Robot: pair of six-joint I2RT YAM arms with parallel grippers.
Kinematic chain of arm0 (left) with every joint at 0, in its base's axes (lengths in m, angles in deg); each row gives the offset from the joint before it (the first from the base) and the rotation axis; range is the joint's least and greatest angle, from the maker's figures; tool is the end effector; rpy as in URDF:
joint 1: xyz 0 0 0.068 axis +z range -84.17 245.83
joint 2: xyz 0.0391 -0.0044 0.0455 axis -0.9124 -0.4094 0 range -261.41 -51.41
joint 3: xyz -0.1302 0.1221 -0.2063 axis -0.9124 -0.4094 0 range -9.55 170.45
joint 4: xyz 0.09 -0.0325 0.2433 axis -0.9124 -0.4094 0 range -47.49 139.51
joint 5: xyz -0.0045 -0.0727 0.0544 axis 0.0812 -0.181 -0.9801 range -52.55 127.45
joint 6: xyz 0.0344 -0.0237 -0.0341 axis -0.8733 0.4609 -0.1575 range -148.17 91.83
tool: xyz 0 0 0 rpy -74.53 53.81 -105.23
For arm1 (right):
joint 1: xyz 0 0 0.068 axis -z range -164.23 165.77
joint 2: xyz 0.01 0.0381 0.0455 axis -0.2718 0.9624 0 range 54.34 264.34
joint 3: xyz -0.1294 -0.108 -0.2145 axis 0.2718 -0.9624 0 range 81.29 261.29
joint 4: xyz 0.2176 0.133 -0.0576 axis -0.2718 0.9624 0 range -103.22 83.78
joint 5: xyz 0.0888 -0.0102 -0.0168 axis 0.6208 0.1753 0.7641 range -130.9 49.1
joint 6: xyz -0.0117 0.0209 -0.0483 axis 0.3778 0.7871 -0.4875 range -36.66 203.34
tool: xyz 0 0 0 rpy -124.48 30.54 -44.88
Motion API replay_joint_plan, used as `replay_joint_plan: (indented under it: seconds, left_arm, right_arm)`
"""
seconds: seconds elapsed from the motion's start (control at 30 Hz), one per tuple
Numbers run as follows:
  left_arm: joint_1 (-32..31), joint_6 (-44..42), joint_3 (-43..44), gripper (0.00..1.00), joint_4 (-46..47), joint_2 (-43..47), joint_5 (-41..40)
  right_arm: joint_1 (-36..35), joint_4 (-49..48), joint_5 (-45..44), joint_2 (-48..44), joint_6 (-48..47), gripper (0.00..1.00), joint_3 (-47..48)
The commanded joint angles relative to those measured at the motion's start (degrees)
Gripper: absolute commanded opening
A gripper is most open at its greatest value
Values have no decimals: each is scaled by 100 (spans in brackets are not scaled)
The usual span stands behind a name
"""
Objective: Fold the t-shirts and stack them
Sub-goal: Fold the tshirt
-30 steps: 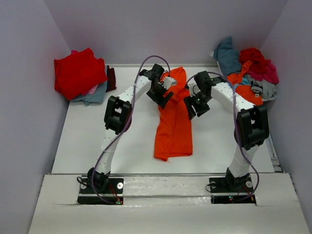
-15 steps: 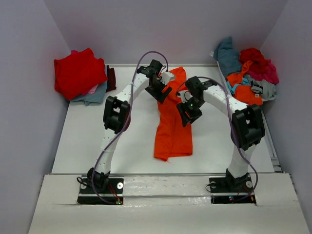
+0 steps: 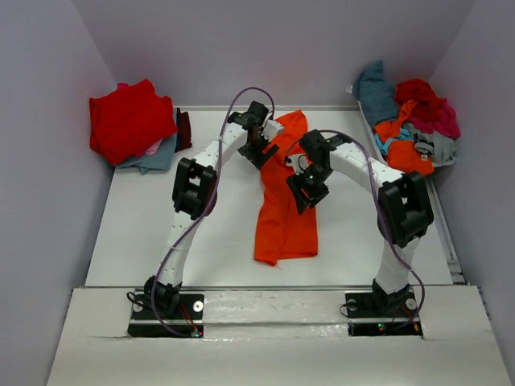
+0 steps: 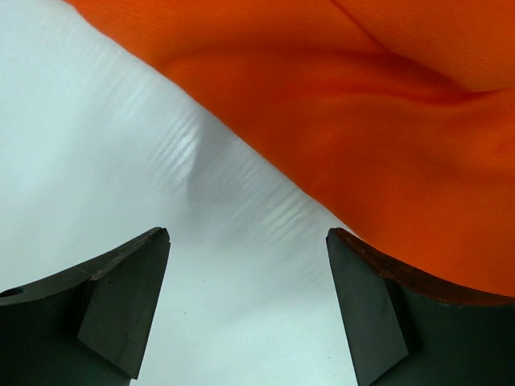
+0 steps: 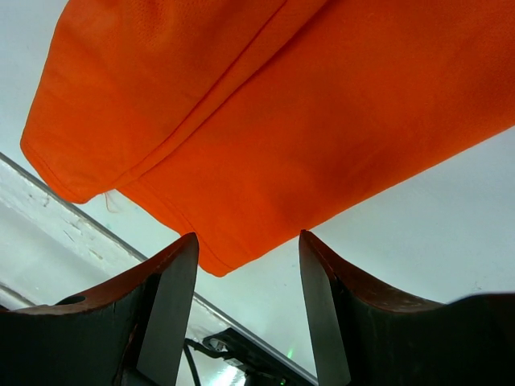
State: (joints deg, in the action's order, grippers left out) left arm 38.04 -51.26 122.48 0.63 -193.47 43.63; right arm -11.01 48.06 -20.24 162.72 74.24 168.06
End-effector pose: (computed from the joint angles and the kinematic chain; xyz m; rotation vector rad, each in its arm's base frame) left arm 0.4728 -0.2535 0.1985 1.1517 2.3301 -0.1697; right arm 0.3213 0.1763 0.2230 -0.9635 2.8645 0.5733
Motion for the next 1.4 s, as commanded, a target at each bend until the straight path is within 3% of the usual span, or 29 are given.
replay_joint_plan:
  seconds: [0.0, 0.2, 0.53, 0.87, 1.13, 1.37]
  left_arm:
    - [-121, -73, -2, 91, 195, -41, -565]
    - [-121, -107, -133, 91, 371, 143, -618]
    - [-121, -151, -353, 90, 274, 468, 1472]
    - [-121, -99, -318, 90, 406, 425, 1852]
    - [-121, -37, -695, 90, 555, 302, 422]
    - [-121, -46, -652, 90, 397, 21, -202]
  right_arm:
    - [-152, 157, 166, 69, -223, 59, 201]
    - [-204, 148, 148, 105, -215, 59, 157]
    - [-204, 157, 96, 87, -241, 58, 43]
    - [-310, 192, 87, 122, -285, 58, -133]
    - [-424, 403, 157, 254, -390, 58, -194]
    - [-529, 622, 271, 368, -469, 58, -247]
